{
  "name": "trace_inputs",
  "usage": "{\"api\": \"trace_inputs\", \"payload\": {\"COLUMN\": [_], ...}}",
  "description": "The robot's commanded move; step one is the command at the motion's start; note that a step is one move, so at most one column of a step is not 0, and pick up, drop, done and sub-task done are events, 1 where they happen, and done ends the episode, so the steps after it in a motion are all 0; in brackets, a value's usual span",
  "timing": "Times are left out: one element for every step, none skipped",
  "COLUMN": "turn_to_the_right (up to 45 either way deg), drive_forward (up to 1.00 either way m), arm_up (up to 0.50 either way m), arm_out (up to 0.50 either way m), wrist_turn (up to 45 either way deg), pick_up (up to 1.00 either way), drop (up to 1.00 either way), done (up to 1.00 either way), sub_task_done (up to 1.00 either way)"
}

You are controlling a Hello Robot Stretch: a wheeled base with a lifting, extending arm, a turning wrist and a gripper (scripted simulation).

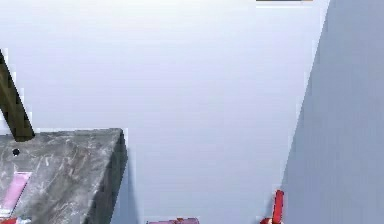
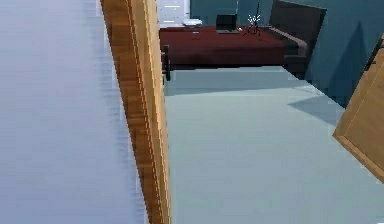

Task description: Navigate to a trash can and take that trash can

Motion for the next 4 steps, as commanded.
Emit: {"api": "trace_inputs", "payload": {"turn_to_the_right": [45.0,45.0,39.0,0.0], "drive_forward": [0.0,0.0,0.0,0.3], "arm_up": [0.0,0.0,0.0,0.0], "arm_out": [0.0,0.0,0.0,0.0], "wrist_turn": [0.0,0.0,0.0,0.0], "pick_up": [0.0,0.0,0.0,0.0], "drop": [0.0,0.0,0.0,0.0], "done": [0.0,0.0,0.0,0.0], "sub_task_done": [0.0,0.0,0.0,0.0]}}
